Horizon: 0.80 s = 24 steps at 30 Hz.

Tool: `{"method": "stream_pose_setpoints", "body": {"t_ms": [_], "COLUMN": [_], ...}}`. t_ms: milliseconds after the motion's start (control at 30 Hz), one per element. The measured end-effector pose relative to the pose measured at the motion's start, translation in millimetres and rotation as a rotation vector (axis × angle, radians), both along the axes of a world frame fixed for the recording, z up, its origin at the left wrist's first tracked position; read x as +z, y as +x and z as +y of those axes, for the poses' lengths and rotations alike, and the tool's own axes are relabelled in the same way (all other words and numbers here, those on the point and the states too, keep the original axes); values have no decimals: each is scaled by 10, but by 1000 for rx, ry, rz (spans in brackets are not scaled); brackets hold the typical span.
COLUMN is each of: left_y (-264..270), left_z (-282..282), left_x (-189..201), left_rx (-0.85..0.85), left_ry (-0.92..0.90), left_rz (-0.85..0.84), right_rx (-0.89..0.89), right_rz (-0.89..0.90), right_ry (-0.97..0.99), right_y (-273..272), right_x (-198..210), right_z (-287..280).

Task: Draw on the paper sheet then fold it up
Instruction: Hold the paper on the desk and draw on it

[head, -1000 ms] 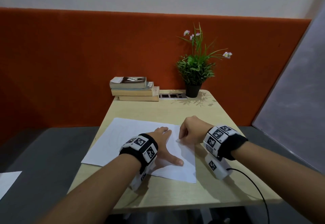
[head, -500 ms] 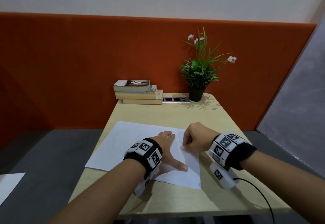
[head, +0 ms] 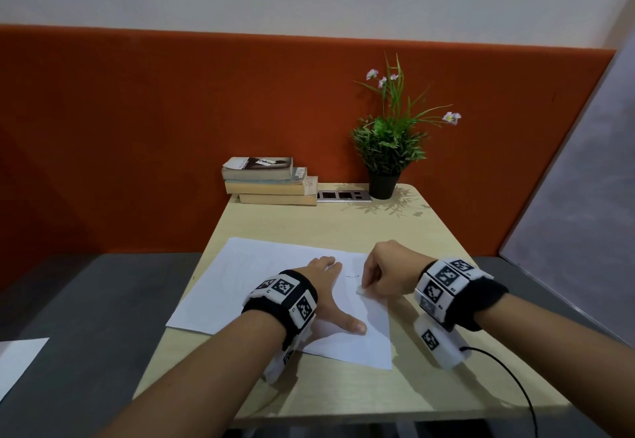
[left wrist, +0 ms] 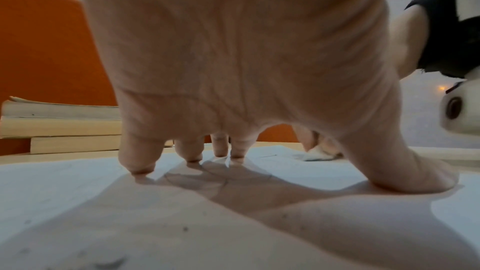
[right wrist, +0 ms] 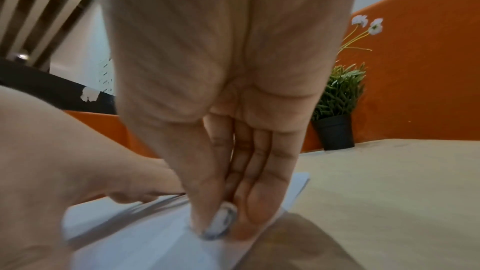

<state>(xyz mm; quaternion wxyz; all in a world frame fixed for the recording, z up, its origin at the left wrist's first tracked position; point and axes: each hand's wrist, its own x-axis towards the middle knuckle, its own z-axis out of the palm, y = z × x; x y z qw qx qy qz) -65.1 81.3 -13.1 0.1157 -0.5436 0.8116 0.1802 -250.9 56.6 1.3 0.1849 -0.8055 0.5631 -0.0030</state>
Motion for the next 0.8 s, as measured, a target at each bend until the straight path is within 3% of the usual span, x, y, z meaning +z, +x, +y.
{"method": "stream_pose_setpoints", "body": {"t_ms": [133, 367, 633, 800], "left_y": [8, -2, 5, 3], "left_z": [-7, 16, 3, -11], "left_x": [-9, 19, -11, -2], "left_rx": [-2, 7, 6, 7], "left_ry": [5, 7, 6, 15], "left_rz": [5, 8, 14, 17], "right_rx": [93, -27, 121, 12], "right_rz": [61, 54, 82, 38], "right_ry": [73, -91, 87, -42], "right_y": [-54, 58, -79, 104], "right_x": [56, 69, 62, 64], "right_z": [62, -157, 131, -80]}}
